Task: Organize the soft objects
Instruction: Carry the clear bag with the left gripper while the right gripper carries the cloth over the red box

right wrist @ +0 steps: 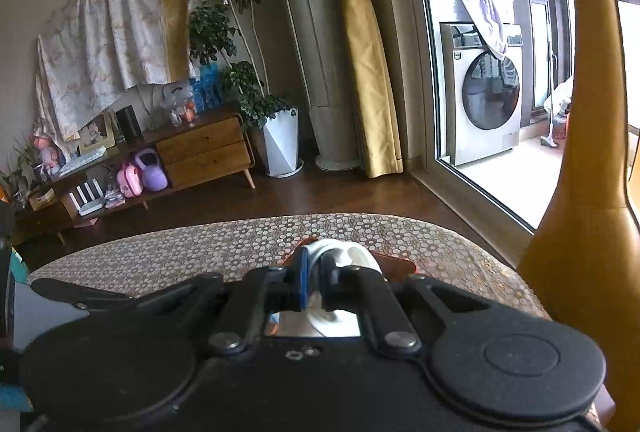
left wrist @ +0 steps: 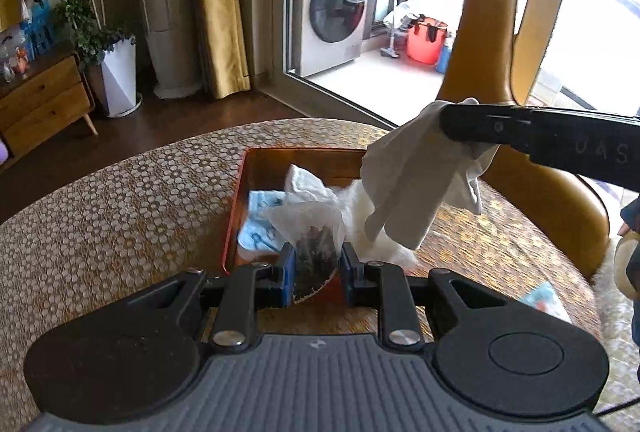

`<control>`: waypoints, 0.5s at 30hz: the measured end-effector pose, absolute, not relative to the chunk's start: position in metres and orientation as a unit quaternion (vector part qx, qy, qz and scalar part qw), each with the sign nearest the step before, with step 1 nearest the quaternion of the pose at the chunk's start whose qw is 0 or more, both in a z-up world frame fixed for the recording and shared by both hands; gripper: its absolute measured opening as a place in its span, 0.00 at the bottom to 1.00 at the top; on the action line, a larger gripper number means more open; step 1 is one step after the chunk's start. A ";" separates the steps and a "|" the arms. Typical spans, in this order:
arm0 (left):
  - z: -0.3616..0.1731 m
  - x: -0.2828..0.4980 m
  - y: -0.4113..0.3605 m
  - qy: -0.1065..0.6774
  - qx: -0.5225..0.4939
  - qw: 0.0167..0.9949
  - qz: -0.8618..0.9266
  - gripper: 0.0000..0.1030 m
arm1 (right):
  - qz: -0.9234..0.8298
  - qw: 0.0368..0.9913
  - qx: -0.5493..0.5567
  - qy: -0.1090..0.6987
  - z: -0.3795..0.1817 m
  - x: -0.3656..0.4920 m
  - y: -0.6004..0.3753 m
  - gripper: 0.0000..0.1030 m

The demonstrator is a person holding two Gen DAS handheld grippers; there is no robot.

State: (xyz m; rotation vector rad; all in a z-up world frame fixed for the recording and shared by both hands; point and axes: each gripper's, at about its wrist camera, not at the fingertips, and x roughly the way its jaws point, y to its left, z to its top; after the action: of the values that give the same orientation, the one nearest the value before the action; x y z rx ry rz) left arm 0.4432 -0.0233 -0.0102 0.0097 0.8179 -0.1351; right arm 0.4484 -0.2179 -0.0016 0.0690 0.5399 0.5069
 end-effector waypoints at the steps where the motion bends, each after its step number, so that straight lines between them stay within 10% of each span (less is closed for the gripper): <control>1: -0.013 0.449 -0.023 0.400 0.003 0.914 -0.063 0.22 | 0.246 0.931 0.035 0.266 -0.004 0.454 -0.216 0.05; 15: -0.064 0.506 0.000 0.432 -0.012 0.901 -0.041 0.22 | 0.230 0.921 0.065 0.307 -0.049 0.521 -0.189 0.06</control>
State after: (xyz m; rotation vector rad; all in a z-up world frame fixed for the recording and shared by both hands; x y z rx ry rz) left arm 0.5055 -0.0003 -0.0637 -0.0256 0.8943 -0.0858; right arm 0.5208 -0.1895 -0.0489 0.1337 0.6317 0.4735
